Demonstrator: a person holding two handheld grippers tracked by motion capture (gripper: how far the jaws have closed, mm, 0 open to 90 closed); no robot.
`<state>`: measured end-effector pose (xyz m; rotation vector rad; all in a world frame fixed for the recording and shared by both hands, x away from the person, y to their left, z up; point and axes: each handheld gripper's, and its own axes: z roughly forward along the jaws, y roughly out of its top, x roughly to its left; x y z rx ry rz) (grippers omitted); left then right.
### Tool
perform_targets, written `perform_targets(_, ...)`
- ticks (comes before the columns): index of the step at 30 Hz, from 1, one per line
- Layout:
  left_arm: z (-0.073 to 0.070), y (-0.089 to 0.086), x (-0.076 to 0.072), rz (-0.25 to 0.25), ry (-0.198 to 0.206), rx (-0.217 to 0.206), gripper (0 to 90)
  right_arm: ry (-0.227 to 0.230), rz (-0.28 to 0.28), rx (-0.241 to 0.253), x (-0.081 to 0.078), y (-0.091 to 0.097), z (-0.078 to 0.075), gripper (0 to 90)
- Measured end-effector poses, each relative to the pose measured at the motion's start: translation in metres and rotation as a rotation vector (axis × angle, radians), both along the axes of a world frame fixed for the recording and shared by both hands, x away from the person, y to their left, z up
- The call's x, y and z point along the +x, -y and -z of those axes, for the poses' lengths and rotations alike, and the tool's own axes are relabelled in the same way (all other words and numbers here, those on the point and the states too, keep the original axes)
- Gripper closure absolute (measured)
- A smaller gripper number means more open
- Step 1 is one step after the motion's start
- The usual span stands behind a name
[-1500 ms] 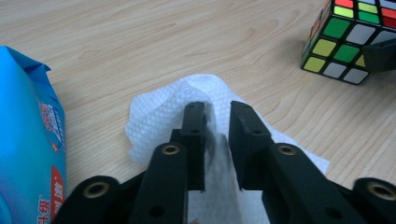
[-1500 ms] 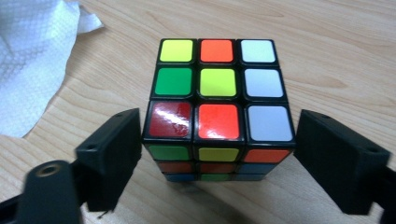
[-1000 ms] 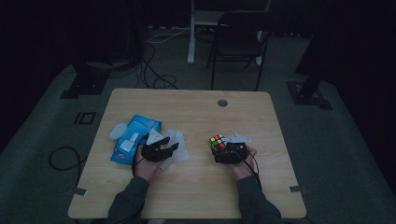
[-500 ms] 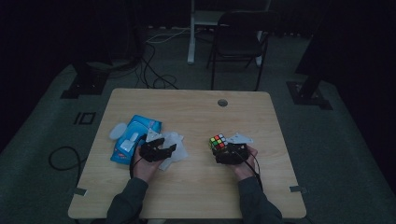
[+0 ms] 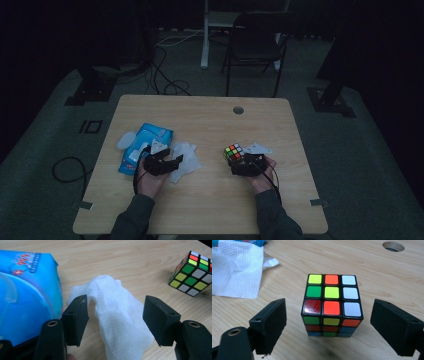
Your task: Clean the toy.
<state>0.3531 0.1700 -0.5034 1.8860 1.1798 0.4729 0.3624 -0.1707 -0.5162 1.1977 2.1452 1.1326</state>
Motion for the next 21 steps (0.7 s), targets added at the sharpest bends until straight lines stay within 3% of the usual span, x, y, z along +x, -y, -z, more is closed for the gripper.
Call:
perform_targets(8, -0.003, -0.009, -0.008, -0.001, 0.014, -0.033, 38.3, 0.005, -0.001, 0.003, -0.001, 0.0, -0.001, 13.5)
perform_targets(21, -0.009, -0.015, -0.019, 0.003, 0.045, -0.049, 38.5, 0.0, 0.0, 0.018, -0.004, 0.002, 0.0, 13.5)
